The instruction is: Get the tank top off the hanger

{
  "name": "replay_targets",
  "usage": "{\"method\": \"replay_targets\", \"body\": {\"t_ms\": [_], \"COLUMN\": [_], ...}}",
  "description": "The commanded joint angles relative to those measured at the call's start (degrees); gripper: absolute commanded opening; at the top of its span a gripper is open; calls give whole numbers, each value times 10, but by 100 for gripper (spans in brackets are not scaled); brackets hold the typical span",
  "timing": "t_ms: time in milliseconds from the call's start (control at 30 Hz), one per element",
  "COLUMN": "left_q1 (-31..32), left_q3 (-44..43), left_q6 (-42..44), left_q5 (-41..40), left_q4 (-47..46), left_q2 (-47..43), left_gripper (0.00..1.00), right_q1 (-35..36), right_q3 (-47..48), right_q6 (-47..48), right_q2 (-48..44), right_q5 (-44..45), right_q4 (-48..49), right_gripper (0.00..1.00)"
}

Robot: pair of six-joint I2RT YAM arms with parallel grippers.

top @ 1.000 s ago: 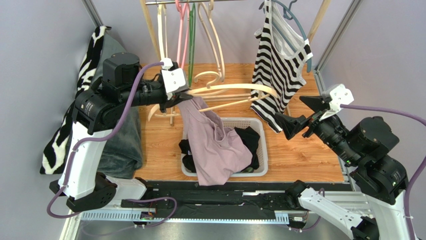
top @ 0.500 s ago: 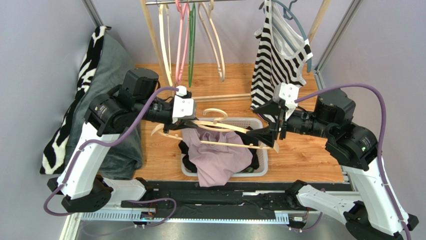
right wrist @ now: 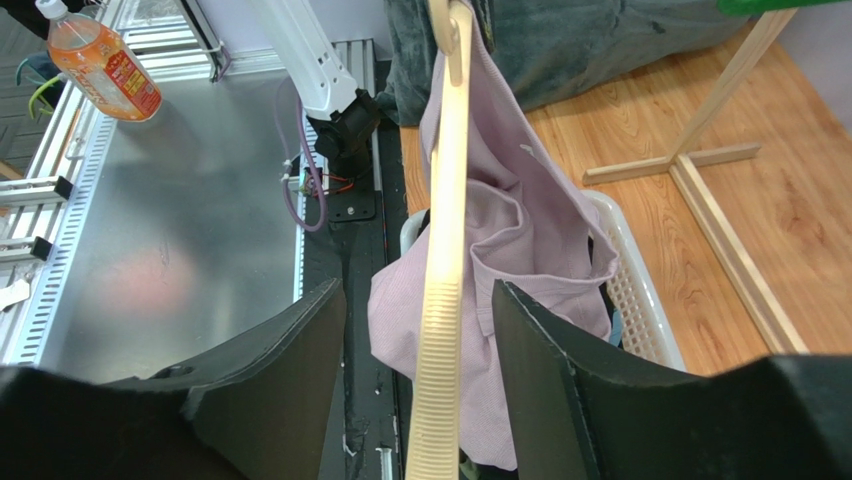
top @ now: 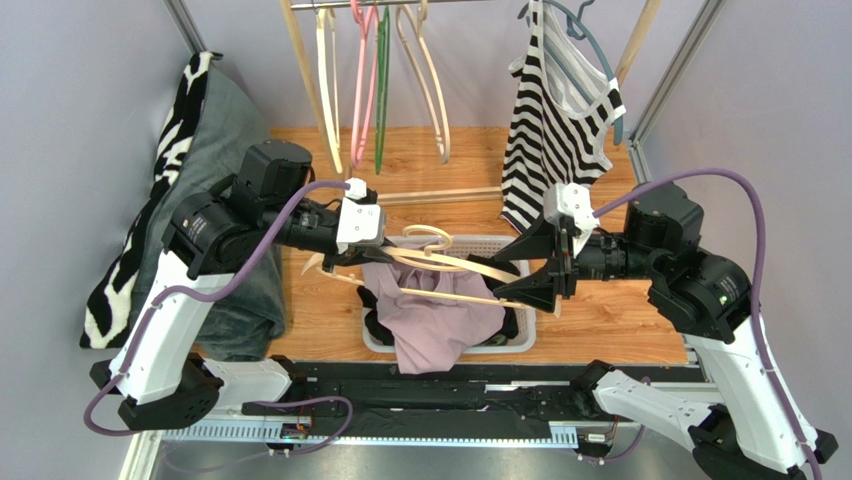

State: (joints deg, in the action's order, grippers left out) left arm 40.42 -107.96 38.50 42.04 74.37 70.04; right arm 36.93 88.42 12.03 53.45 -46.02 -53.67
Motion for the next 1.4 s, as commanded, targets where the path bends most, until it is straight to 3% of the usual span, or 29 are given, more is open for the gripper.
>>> {"method": "replay_targets", "body": {"t_ms": [0,300,400,433,500,600,633,667,733,767,933,1133,1233,1367], "left_q1": [2,3,3,3,3,3,3,3,3,3,3,2,1,0], "left_q3": [-14,-15,-19,-20,-23,-21,-21,-23,-26,-30,-52,-31,31,181], "left_q6": [3,-2,-4,-6,-17,-53,-61,-67,-95,-112,-114,-120,-141,-188], "left_q5": [32,35,34,32,21,-11,-28,-37,-75,-89,-150,-160,-113,-18], "left_q4": [-16,-18,-21,-25,-33,-80,-88,-97,-123,-131,-137,-126,-132,-168], "left_q2": [-10,-15,-15,-14,-12,-11,-10,-10,-7,-7,-19,-55,-77,-90], "left_gripper": [0,0,0,0,0,1,8,34,68,99,99,99,99,99], "right_q1": [3,22,26,29,30,33,34,35,36,36,35,35,35,35], "right_q3": [0,6,10,13,17,18,17,15,15,11,0,10,23,26], "right_q6": [-13,-17,-19,-19,-23,-34,-42,-45,-45,-45,-40,-38,-47,-52], "right_q2": [17,31,34,34,33,24,20,13,3,-9,-51,-89,-98,-113], "right_q5": [14,61,75,82,92,127,136,143,167,175,241,280,287,291], "right_q4": [-6,-19,-24,-27,-27,-19,-15,-10,-9,-6,-13,-63,-85,-85], "right_gripper": [59,52,39,21,0,0,0,0,0,0,0,0,0,0]}}
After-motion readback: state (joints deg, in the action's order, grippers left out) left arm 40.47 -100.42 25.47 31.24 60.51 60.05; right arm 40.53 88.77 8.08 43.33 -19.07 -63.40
